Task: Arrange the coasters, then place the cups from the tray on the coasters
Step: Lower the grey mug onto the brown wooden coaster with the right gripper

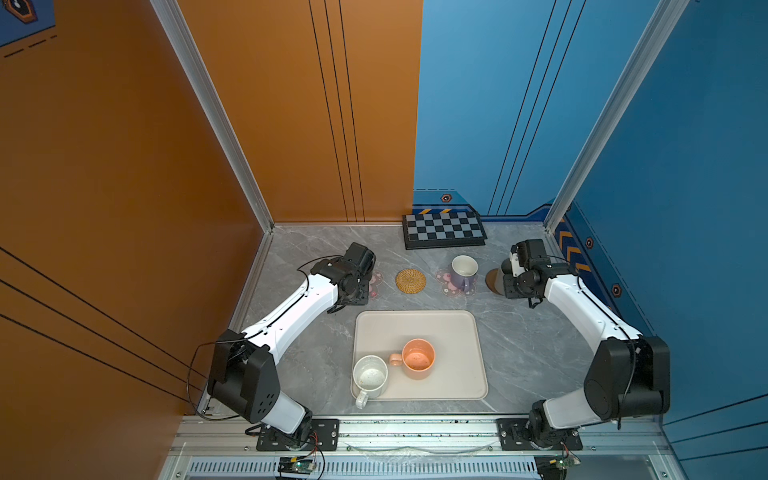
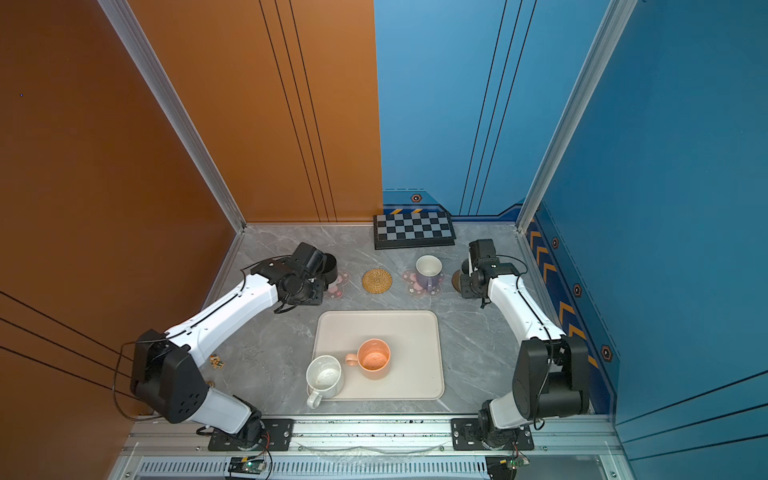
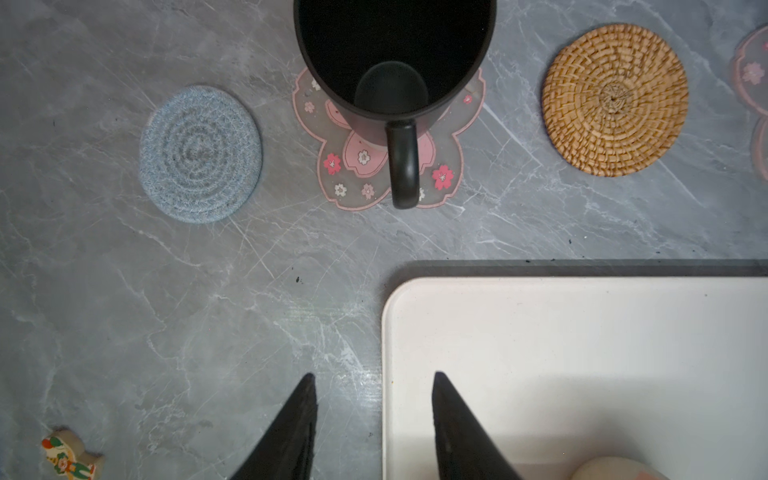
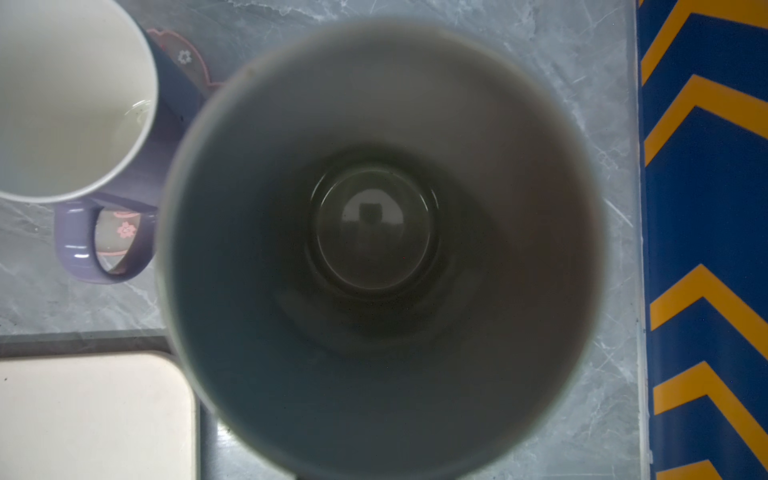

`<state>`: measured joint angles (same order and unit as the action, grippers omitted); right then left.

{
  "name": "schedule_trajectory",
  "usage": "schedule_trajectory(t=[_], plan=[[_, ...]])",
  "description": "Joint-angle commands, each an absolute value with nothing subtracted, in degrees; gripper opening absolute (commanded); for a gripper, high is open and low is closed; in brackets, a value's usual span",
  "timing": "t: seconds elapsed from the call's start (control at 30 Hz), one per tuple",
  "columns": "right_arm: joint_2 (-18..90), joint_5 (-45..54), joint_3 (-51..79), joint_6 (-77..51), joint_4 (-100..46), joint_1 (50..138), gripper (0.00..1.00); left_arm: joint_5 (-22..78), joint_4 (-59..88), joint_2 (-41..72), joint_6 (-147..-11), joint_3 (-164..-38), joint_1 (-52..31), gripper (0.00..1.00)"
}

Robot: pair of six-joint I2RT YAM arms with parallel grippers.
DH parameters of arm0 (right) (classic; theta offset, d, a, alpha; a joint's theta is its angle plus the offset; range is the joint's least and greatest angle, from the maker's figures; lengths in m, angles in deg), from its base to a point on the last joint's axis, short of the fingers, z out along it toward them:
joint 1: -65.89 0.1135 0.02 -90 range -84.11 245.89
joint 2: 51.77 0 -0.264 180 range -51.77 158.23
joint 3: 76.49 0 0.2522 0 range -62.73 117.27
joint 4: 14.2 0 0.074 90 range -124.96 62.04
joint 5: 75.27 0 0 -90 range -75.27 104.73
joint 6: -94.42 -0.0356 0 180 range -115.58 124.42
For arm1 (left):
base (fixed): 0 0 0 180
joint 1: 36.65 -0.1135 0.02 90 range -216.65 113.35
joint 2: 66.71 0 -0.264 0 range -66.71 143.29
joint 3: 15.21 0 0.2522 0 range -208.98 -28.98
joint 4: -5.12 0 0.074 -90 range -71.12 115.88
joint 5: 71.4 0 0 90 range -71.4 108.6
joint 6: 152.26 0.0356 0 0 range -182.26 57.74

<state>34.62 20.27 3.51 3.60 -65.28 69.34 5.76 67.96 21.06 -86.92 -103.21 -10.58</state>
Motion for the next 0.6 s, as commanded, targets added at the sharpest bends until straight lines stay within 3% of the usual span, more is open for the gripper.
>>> schedule_trajectory(t=[0.0,0.57], plan=[[34.87,19.21,6.68,4.95,-59.86,68.32,0.0,7.73,68.36,22.31,-85.73,-106.28,-11.41,0.47],[41.44,13.72,10.19,8.39,-56.34,64.13,0.0,10.16,68.32,27.55,-87.87,-110.44,-11.5,0.46]])
